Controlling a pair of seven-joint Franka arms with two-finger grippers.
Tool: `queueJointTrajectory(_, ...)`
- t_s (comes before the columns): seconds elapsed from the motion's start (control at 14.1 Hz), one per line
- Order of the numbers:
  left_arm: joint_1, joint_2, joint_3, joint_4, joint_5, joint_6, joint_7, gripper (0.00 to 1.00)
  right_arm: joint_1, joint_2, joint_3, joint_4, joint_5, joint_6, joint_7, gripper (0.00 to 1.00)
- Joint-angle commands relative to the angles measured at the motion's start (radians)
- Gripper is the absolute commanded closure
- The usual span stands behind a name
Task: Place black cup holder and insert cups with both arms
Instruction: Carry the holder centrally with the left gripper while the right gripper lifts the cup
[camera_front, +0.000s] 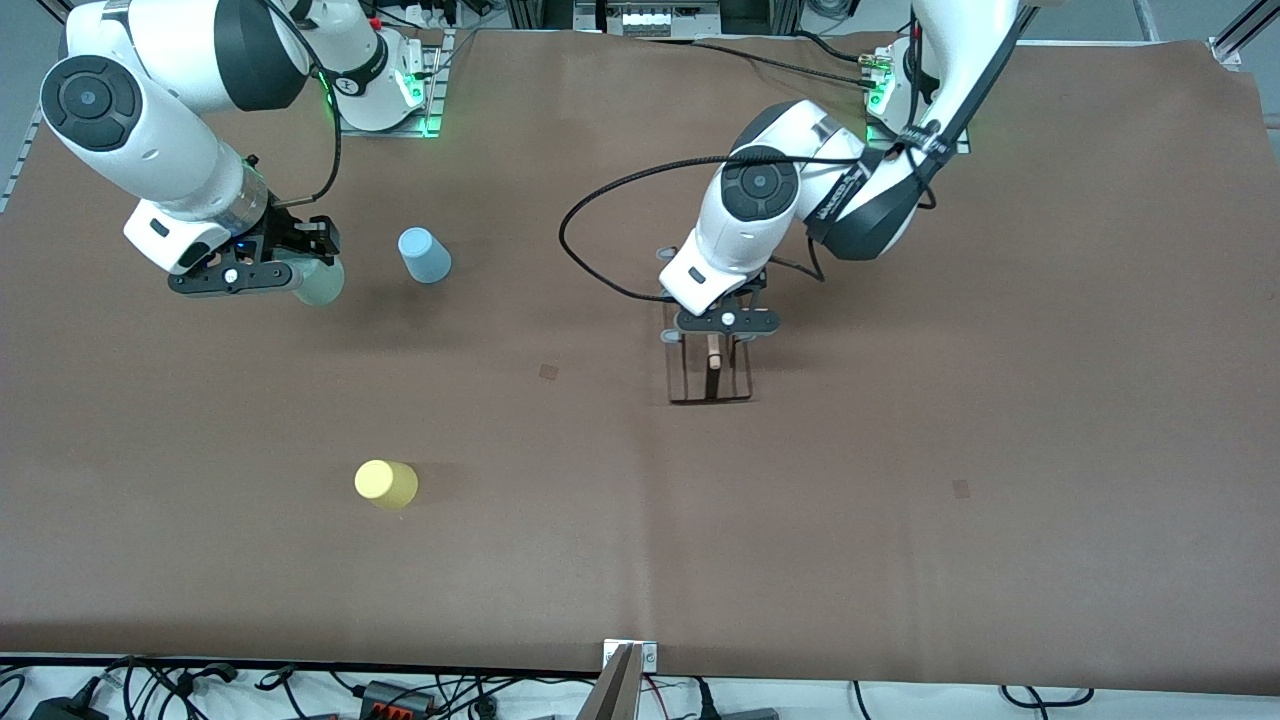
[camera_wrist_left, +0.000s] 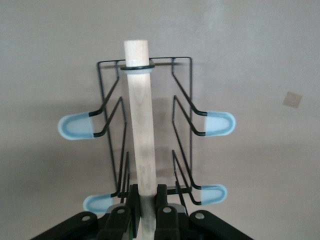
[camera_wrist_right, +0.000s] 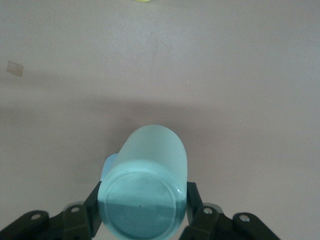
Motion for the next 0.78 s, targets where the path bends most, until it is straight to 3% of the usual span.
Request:
queueJointTrajectory(0.0, -0.005, 0.022, 0.002, 0.040, 0.006, 0.010, -0.030, 0.99, 0.001, -0.013, 0.005, -0.029, -0.004, 0.023, -0.004, 0.91)
queueJointTrajectory(0.21, -0.025, 0.051, 0.002, 0.040, 0.007, 0.011, -0.030, 0.97, 0.001, -0.019, 0.005, -0.052, -0.004, 0.029, -0.004, 0.91)
queueJointTrajectory(0.28, -0.027, 0.056, 0.002, 0.042, 0.012, 0.011, -0.026, 0.85, 0.001, -0.019, 0.006, -0.052, -0.004, 0.029, -0.004, 0.90)
queueJointTrajectory(0.35, -0.033, 0.057, 0.002, 0.042, 0.018, 0.011, -0.017, 0.59, 0.001, -0.019, 0.006, -0.052, -0.004, 0.028, -0.004, 0.90)
queueJointTrajectory(0.42, -0.032, 0.054, 0.005, 0.043, 0.021, 0.011, -0.016, 0.18, 0.001, -0.017, 0.008, -0.053, -0.004, 0.028, -0.004, 0.90)
queueJointTrajectory(0.49, -0.024, 0.050, 0.008, 0.066, 0.021, 0.007, -0.012, 0.00, 0.002, -0.019, 0.008, -0.056, -0.003, 0.028, -0.004, 0.90)
queueJointTrajectory(0.71, 0.017, -0.010, 0.014, 0.082, 0.022, -0.059, 0.019, 0.00, 0.004, -0.017, 0.011, -0.058, 0.007, 0.025, 0.001, 0.90)
